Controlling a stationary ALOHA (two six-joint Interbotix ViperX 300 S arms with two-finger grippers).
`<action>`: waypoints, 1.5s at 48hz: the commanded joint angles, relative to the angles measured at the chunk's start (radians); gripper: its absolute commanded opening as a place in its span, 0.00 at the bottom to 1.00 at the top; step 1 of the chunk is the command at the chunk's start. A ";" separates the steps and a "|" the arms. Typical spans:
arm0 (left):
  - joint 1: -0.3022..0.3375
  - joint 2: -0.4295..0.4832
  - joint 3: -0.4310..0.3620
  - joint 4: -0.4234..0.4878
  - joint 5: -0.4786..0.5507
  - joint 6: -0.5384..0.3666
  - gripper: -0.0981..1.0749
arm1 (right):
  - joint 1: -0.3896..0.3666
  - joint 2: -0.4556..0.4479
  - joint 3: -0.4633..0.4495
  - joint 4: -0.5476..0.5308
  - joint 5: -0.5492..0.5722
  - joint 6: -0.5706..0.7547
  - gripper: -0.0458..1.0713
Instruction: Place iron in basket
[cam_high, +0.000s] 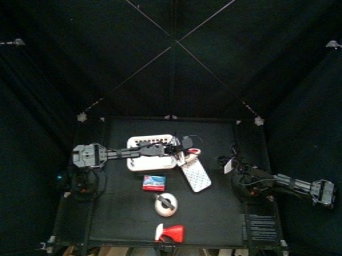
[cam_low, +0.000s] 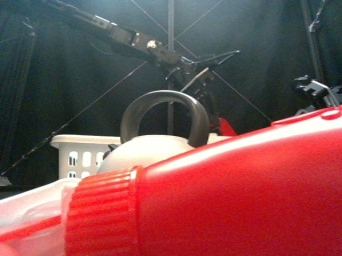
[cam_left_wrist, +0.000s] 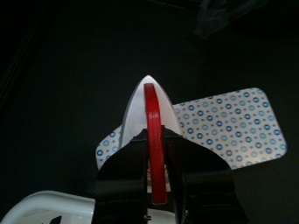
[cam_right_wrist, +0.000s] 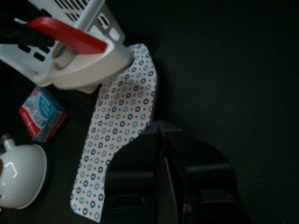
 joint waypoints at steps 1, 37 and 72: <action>-0.011 -0.074 -0.028 0.005 -0.003 -0.002 0.48 | -0.003 0.006 -0.011 -0.002 -0.006 -0.002 0.45; 0.017 -0.488 0.258 0.023 0.115 -0.235 0.48 | -0.003 0.006 -0.014 -0.011 -0.014 0.000 0.45; -0.127 -0.522 0.518 0.641 0.482 -1.201 0.48 | -0.008 0.008 -0.012 -0.009 -0.015 0.000 0.45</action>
